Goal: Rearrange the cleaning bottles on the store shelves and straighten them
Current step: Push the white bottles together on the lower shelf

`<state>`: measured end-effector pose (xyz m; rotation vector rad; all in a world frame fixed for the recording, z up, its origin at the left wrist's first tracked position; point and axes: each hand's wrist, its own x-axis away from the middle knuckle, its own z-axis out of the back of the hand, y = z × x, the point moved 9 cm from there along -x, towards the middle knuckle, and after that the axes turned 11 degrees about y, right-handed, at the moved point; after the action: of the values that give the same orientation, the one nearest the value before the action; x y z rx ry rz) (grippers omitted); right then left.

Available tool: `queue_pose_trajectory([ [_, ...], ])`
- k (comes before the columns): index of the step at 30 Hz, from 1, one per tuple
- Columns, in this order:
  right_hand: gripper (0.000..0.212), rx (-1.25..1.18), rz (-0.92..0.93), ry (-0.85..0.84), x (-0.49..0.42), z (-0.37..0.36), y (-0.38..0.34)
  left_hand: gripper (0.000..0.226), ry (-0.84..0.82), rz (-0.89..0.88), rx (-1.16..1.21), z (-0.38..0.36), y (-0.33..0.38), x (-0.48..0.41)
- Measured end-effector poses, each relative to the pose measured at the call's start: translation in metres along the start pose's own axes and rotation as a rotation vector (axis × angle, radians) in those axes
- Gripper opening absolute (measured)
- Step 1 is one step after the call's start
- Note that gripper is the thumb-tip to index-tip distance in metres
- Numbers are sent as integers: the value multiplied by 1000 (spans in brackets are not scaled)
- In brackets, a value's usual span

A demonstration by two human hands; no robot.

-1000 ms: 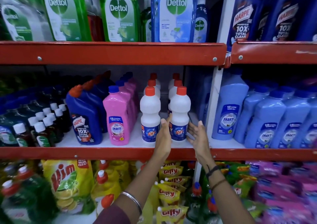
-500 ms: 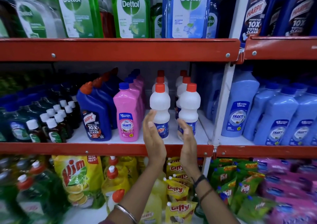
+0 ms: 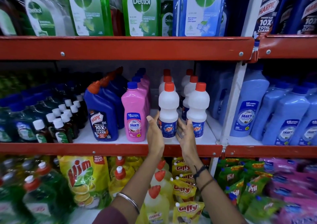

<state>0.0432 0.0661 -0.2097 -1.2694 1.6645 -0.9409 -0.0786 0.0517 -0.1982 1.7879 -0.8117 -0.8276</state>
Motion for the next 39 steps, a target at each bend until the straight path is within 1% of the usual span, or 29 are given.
queue_pose_trajectory([
  [5,56,41,13,-9,0,1,1,55,-14,-4,-13,1,1,1],
  [7,56,67,103,39,8,3,-3,54,-7,-33,-30,4,3,4],
  [9,49,115,278,118,25,6,-14,54,48,-140,-54,15,10,10],
  [10,48,121,352,116,35,3,-18,55,91,-224,-69,25,16,15],
  [11,49,116,389,84,43,-4,-18,54,140,-313,-74,36,22,20],
  [13,52,122,383,-15,50,-24,-10,47,227,-462,-44,60,34,25],
  [15,58,153,336,-96,51,-48,0,44,292,-520,-26,82,44,20],
  [16,59,188,316,-119,50,-59,5,45,307,-505,-32,91,48,13],
  [18,49,245,274,-141,47,-78,12,54,280,-409,-69,102,44,-9],
  [20,41,228,217,-164,42,-92,15,70,187,-328,-137,104,35,-28],
  [22,40,196,171,-170,37,-100,17,85,89,-323,-246,102,30,-38],
  [24,36,204,156,-156,32,-103,22,91,16,-325,-288,100,28,-41],
  [25,38,203,155,-153,31,-103,25,92,-12,-317,-289,99,27,-42],
  [27,50,204,150,-132,27,-100,30,91,-46,-301,-273,100,28,-42],
  [30,49,214,163,-108,26,-98,32,90,-76,-303,-251,100,31,-43],
  [33,60,222,156,-98,26,-98,32,80,-63,-306,-283,101,27,-46],
  [34,59,218,161,-92,28,-99,30,79,-63,-310,-286,101,26,-46],
  [36,50,230,226,-48,36,-99,23,79,-45,-329,-258,106,30,-40],
  [37,47,239,290,0,42,-99,18,77,-15,-363,-222,111,37,-34],
  [39,49,230,435,70,58,-99,10,64,84,-474,-126,128,58,-22],
])
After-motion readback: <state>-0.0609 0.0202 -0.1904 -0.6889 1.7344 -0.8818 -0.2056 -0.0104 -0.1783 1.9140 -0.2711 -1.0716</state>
